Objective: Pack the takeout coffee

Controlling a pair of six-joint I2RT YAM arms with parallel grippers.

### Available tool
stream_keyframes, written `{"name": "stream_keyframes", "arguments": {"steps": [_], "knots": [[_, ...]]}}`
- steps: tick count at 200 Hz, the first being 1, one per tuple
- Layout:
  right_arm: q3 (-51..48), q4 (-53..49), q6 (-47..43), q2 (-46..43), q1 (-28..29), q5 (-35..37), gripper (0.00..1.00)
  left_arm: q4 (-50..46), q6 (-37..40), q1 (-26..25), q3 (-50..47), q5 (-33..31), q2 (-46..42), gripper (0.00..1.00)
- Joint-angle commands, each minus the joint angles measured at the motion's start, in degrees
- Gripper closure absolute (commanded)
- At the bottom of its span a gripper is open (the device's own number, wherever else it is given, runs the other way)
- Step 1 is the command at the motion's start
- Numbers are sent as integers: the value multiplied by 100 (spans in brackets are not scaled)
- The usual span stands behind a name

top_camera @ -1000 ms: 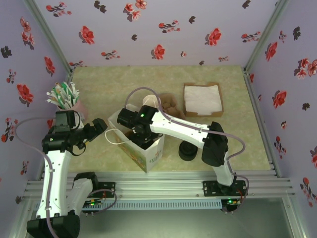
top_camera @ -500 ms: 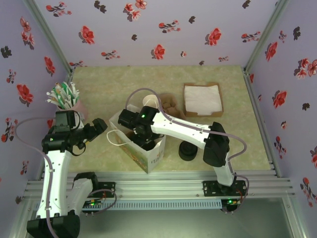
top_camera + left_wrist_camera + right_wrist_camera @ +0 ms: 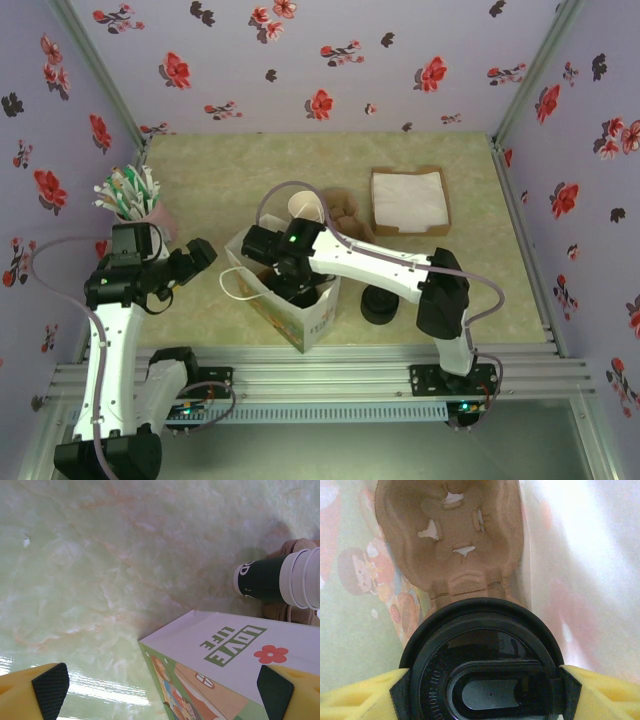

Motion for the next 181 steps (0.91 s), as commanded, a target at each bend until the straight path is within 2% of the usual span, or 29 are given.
{"name": "stream_keyframes", "arguments": {"steps": [1,94,181], "knots": [[-266,-179,68,-223,91,176,25,12,96,-34,-20,49,12,1],[-1035,386,64,-813,165,380,25,11,86,-32,-20,54,20,1],[-1060,382,76,-883,210,389,22,-8,84,-56,-11,32,33,1]]}}
